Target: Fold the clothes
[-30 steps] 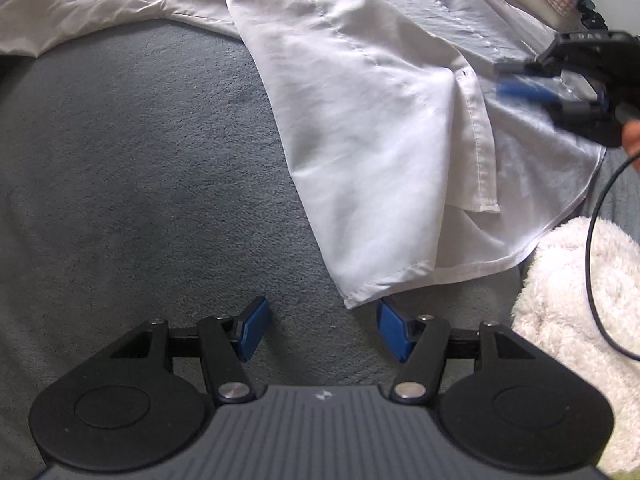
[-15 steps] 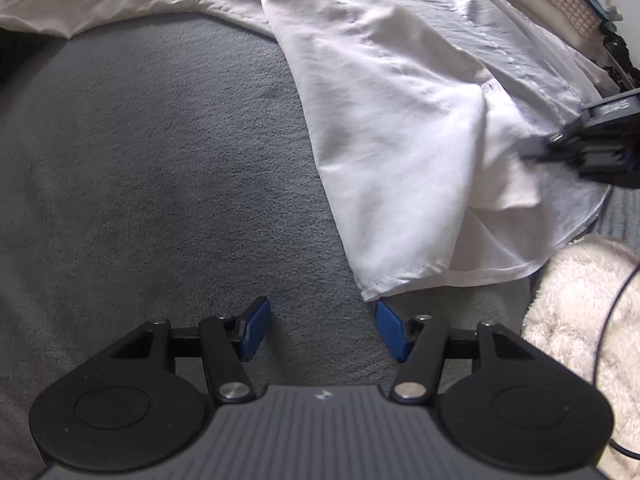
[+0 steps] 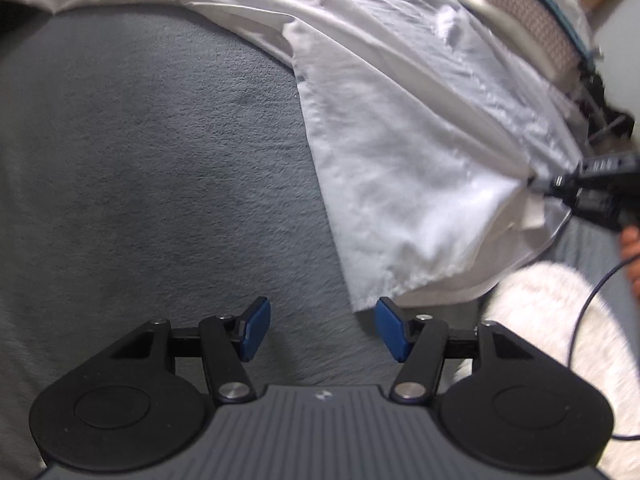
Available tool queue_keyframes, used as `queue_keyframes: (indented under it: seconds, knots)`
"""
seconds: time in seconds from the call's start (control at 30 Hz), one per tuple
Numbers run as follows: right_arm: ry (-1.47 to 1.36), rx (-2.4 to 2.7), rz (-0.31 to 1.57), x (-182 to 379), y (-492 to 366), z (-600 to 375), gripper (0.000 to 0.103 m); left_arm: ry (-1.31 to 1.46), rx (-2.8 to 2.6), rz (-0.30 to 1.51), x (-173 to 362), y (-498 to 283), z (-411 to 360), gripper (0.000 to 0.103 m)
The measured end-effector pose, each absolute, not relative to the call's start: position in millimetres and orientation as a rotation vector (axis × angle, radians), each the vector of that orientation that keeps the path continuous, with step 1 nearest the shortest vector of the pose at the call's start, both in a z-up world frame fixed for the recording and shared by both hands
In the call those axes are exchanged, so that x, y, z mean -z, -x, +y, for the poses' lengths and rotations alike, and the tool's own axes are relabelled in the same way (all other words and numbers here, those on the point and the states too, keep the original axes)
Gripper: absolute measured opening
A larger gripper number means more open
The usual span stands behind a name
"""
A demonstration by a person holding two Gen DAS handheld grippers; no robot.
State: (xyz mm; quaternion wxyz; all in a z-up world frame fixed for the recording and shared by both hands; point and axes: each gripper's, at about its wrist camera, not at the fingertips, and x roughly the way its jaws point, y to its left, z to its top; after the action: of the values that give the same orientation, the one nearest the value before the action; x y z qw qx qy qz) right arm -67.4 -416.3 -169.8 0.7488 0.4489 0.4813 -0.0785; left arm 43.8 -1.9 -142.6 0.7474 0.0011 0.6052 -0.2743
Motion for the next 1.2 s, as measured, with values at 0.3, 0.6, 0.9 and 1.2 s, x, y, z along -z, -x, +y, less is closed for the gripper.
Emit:
queue_keyframes:
  seconds: [0.3,0.6,0.9,1.2]
  knots:
    - [-0.975,0.178,1.084,177,72,-414,0.0,0.117,0.569,1.373,156,-59,-10,0.051]
    - [-0.963,0.162,1.078,175,69,-411,0.0,-0.071,0.505,1.239,122,-30,-21,0.048]
    - [-0.981,0.153,1.08,181,67,-410,0.001,-0.129,0.507,1.199,124,-12,-47,0.04]
    - [-0.988,0.13,1.095,183,63,-411,0.001,-0.073,0.475,1.259,150,-26,-57,0.02]
